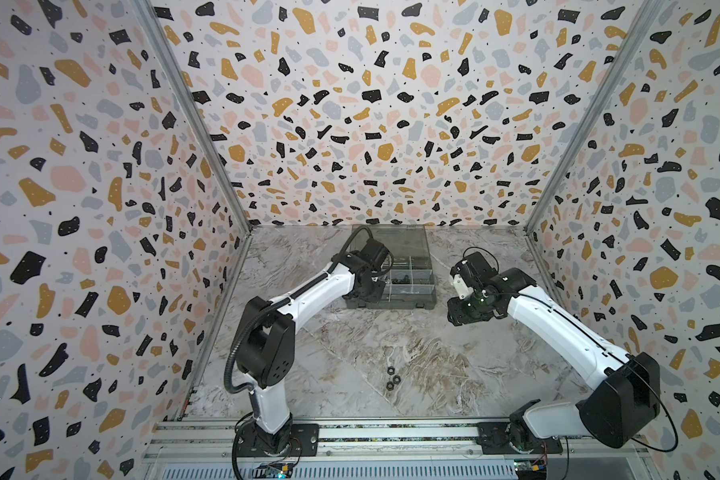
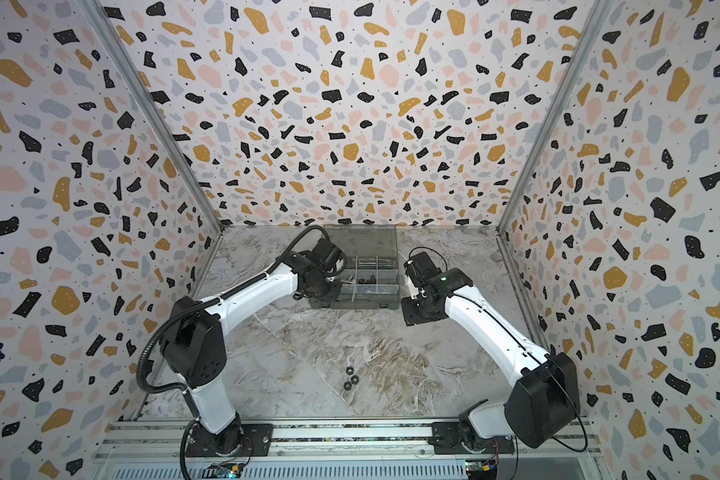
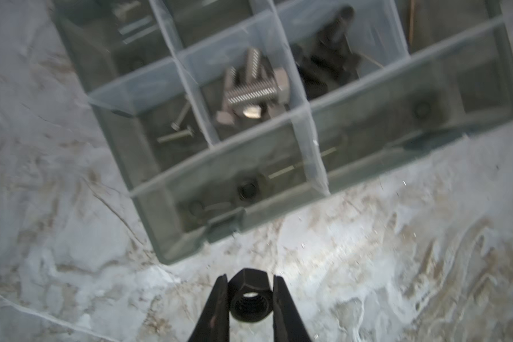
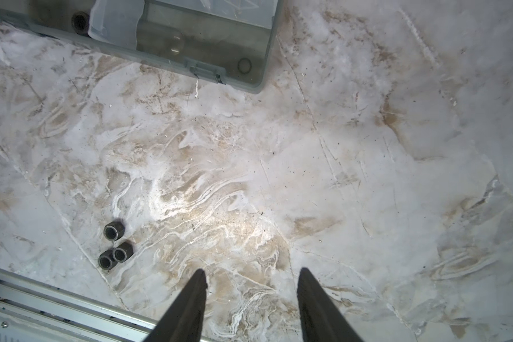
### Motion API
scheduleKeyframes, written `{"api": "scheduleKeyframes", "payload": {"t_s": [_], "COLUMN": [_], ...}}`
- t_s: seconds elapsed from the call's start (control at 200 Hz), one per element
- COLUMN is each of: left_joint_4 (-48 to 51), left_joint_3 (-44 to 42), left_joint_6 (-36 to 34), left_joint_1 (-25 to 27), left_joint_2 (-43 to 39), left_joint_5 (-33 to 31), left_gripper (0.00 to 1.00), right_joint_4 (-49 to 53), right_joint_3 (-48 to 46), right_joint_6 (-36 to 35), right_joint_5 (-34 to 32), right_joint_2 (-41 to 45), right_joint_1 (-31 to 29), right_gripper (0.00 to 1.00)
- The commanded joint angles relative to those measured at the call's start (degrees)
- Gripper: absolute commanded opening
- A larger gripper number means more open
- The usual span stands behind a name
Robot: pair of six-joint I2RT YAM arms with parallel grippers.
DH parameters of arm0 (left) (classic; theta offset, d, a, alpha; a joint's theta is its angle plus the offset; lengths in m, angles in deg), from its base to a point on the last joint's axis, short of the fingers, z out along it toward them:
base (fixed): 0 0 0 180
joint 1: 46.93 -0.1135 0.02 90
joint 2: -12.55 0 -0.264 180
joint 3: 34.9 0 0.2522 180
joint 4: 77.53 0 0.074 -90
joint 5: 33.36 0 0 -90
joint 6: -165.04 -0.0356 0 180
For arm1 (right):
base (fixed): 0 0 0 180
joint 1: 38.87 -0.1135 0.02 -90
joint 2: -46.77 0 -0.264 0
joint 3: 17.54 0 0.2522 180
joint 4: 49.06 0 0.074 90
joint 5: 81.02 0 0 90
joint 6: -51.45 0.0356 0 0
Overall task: Sort the screws and nuts into containers
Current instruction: 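Grasp another black hex nut with the left gripper and carry it to the organizer, then release the nut into the nut compartment and move the left gripper back to the nuts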
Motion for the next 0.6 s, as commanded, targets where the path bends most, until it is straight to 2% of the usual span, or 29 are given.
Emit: {"api": "scheduleKeyframes", "payload": {"t_s": [0.0, 0.165, 0.591], "left_joint_4": [3.8, 2.8, -1.6], "left_joint_3": [4.5, 4.9, 1.4], "left_joint_6": [-2.9, -3.0, -1.9], "left_joint_1": [-0.3, -1.5, -1.7], "left_joint_2": [3.5, 6.3, 7.3], "left_joint_5": [0.2, 2.0, 1.5], "left_gripper": [0.16, 0.17, 0.18], "right_joint_4": [0.5, 1.2, 2.1], "right_joint_3": [1.1, 1.0, 0.6], "right_joint_6": [1.0, 1.5, 1.3], "right_joint_5": [-1.5, -2.6, -2.7], "right_joint_2": [2.1, 3.0, 3.2], "right_joint_1": [0.2, 1.0, 2.0], "right_gripper": [0.52, 0.52, 0.52]}}
